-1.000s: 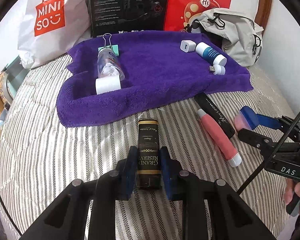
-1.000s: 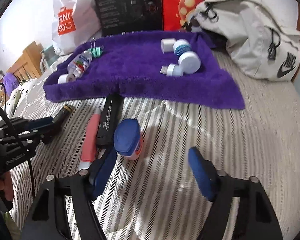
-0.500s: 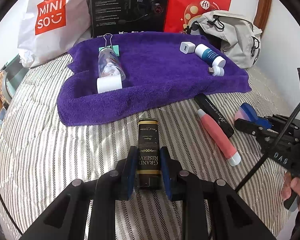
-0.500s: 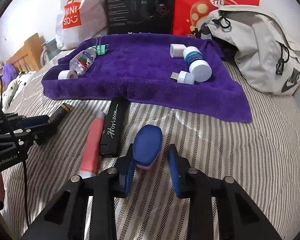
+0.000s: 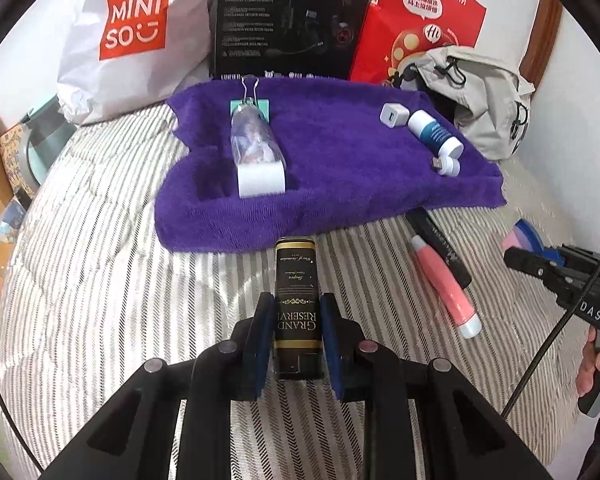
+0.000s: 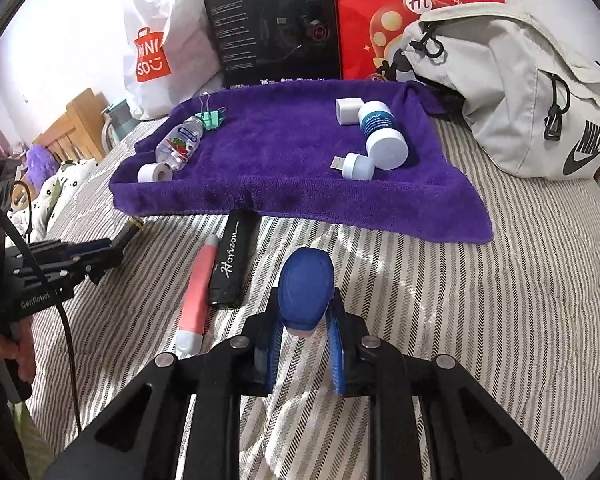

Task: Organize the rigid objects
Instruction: 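Set GRAND RESERVE tube down with left while right places pink jar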

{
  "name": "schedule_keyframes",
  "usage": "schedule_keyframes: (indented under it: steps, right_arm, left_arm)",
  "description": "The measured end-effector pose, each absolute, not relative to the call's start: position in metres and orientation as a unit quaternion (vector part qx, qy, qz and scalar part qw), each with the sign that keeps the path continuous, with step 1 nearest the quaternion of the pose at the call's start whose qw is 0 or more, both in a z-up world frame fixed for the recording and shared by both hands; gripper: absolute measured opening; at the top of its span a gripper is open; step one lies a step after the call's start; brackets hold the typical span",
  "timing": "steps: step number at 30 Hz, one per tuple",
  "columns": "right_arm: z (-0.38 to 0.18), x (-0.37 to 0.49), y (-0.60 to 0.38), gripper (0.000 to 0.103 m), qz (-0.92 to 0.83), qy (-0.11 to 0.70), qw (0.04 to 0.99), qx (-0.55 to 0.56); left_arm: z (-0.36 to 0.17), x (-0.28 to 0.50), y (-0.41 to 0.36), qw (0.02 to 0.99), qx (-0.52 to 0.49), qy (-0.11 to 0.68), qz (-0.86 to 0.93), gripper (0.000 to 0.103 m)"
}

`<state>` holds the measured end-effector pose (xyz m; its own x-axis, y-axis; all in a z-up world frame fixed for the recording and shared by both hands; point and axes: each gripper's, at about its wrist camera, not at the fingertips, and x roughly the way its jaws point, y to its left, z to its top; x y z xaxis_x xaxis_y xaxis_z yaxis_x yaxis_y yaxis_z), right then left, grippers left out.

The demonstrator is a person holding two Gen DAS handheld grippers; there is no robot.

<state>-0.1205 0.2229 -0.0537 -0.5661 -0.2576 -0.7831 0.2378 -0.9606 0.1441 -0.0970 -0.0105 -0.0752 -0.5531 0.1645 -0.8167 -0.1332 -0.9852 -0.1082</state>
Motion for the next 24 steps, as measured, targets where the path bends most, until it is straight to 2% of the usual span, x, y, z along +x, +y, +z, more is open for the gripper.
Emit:
schedule_keyframes:
  steps: [13, 24]
  right_arm:
    - [-0.028, -0.132, 0.221, 0.021, -0.887, -0.025, 0.173, 0.428]
    - [-0.009, -0.192, 0.226, 0.021, -0.89, -0.024, 0.181, 0.418]
  left_arm:
    - [-0.045, -0.12, -0.01, 0.092, -0.447, -0.031, 0.889, 0.023]
    - [-0.038, -0.163, -0.007, 0.1, -0.443, -0.034, 0.89, 0.023]
